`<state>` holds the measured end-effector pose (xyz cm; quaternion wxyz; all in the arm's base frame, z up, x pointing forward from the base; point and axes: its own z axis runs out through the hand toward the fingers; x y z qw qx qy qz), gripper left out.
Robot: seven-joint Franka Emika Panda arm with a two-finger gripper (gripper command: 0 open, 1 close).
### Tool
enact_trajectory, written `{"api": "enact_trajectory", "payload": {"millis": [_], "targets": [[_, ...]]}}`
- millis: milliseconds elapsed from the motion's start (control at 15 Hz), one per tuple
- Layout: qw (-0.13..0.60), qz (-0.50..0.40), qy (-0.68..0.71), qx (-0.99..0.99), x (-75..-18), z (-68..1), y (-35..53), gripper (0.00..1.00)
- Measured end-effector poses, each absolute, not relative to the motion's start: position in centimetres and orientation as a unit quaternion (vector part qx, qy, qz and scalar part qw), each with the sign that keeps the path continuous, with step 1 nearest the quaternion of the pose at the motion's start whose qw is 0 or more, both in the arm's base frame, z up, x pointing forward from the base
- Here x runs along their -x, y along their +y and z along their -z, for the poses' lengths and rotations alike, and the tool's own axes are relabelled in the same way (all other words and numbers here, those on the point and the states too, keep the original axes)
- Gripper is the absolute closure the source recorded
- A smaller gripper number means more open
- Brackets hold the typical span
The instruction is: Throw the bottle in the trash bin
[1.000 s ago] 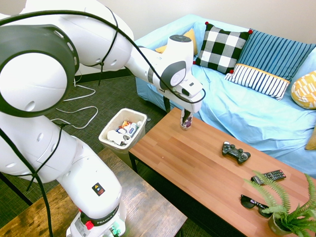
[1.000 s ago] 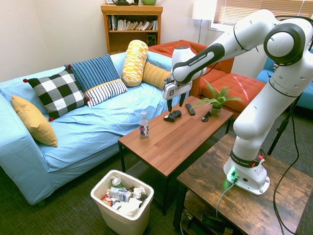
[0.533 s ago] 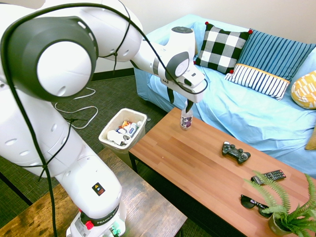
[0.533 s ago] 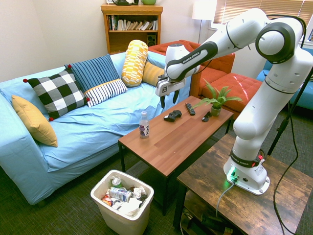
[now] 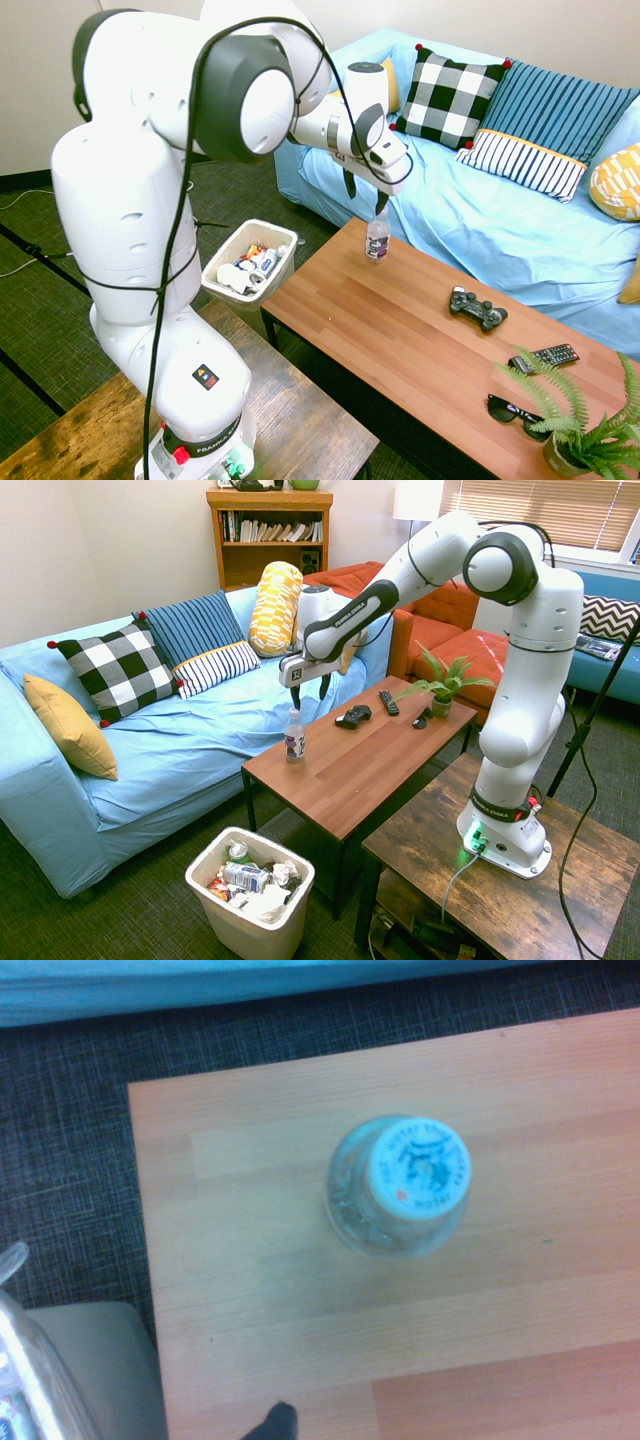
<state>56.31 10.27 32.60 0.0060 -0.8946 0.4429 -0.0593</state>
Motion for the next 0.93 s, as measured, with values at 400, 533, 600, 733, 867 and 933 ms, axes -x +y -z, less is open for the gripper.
{"api": "enact_trajectory", "payload": {"millis": [400, 533, 600, 733, 867, 933], "targets": [[-0.011, 0.057, 0.47, 0.881, -60.8, -29.1, 11.8, 0.0], [-0.016, 0.056, 0.477, 0.877, -61.7, -28.0, 11.5, 0.0], [-0.019, 0.055, 0.48, 0.875, -62.1, -27.4, 11.3, 0.0], [-0.022, 0.053, 0.484, 0.873, -62.9, -26.3, 11.0, 0.0], [-0.023, 0.051, 0.489, 0.871, -63.4, -25.6, 10.9, 1.0], [-0.022, 0.05, 0.491, 0.869, -63.6, -25.4, 10.8, 1.0]]}}
